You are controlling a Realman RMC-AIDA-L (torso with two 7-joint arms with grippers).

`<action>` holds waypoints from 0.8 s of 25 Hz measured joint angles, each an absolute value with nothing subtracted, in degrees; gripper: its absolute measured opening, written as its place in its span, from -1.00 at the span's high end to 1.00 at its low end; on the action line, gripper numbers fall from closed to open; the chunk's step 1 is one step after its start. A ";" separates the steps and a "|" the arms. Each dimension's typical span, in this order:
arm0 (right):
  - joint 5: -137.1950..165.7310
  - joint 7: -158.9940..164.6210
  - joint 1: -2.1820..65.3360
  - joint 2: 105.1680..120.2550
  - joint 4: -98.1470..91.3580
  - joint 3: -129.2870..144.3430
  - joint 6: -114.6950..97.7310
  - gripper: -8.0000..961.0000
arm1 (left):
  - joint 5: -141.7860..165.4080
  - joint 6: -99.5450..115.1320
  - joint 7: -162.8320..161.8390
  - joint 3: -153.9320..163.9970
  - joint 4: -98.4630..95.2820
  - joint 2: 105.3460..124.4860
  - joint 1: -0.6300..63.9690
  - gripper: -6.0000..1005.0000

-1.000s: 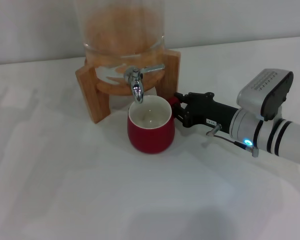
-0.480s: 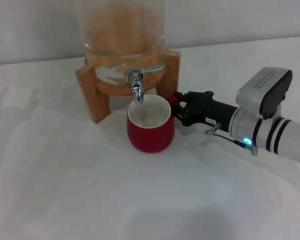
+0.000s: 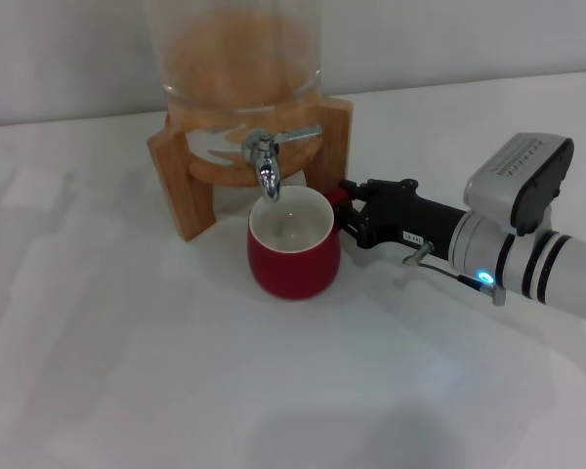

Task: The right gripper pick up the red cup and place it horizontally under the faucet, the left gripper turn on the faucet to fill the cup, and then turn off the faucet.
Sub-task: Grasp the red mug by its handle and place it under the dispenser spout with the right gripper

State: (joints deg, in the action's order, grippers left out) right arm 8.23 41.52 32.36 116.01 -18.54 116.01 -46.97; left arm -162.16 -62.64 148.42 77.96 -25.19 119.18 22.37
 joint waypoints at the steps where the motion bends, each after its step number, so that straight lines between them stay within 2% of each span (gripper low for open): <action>1: 8.25 41.46 32.29 116.01 -18.54 116.02 -47.23 0.41 | -162.16 -62.32 148.43 77.96 -25.22 119.18 22.40 -0.65; 12: 8.20 41.49 32.26 116.02 -18.29 115.98 -47.07 0.40 | -162.16 -61.87 148.46 77.96 -25.35 119.18 22.41 -0.65; 20: 8.26 41.53 32.31 115.93 -18.16 115.92 -46.86 0.27 | -162.16 -61.87 148.53 77.96 -25.40 119.18 22.41 -0.65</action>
